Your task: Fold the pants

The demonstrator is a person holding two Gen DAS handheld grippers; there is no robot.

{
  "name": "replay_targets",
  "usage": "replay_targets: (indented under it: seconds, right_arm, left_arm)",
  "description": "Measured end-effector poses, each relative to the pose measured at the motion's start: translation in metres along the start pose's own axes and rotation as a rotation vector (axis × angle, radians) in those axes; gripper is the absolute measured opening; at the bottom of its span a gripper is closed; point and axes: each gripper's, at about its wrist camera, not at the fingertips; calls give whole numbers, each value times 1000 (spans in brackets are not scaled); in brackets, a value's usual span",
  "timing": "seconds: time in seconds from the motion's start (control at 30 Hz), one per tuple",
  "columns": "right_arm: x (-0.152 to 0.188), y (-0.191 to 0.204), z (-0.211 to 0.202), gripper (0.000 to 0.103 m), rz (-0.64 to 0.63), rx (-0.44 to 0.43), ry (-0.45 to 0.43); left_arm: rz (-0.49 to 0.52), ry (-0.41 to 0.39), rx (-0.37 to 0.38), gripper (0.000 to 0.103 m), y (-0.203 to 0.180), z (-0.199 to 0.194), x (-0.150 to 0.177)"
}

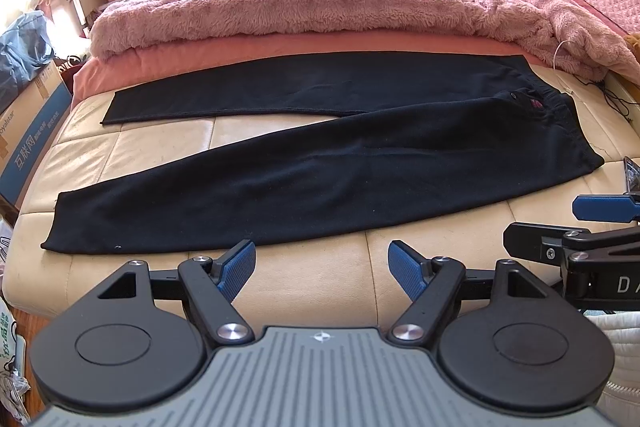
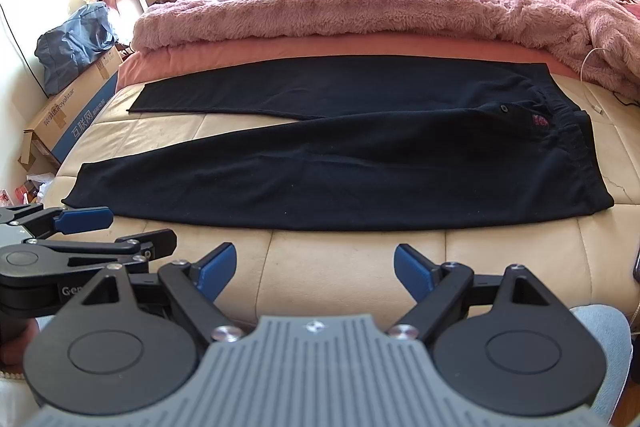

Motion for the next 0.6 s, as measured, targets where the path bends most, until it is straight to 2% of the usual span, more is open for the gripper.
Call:
replay_targets:
  seconds: [0.6]
  right_arm:
    - [-4,-5,1,82,6,9,10]
  left_arm:
    - [-17,10,9,88,5,4,-2]
Point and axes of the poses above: each gripper's, at about its wrist camera, not at the fingertips, and z roughly the way its jaws point, y to its left, x to its underside, and after that the axes turned 14 degrees about -z, right-handed
